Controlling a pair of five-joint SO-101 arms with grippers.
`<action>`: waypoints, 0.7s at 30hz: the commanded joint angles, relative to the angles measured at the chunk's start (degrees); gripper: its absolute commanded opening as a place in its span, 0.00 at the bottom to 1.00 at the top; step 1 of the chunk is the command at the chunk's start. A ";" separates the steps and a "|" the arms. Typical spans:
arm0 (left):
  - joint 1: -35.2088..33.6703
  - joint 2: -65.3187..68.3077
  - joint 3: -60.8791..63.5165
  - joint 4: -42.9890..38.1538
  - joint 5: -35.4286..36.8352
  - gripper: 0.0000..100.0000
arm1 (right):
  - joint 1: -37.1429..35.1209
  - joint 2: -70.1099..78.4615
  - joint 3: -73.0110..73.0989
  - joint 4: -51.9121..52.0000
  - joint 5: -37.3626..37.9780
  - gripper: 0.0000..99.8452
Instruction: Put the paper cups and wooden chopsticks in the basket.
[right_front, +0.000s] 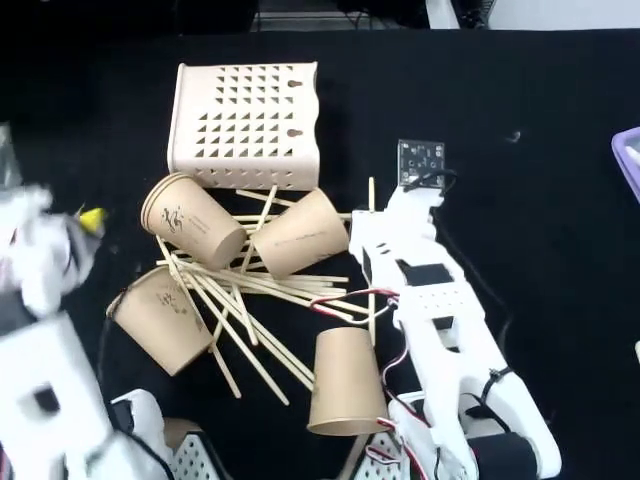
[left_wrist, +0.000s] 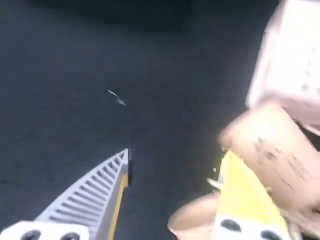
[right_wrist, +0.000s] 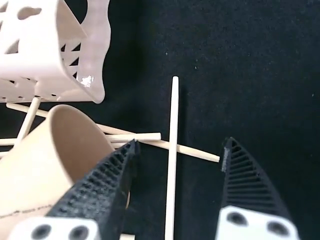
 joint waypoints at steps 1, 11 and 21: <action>9.89 19.69 -22.55 7.12 6.86 0.30 | 1.32 0.22 -1.36 -1.23 -0.09 0.27; 17.98 56.00 -54.55 7.65 10.81 0.29 | 1.32 0.22 -1.10 -1.23 0.00 0.27; 17.45 83.60 -77.93 7.56 10.81 0.29 | 1.23 0.22 -1.01 -0.79 -0.26 0.27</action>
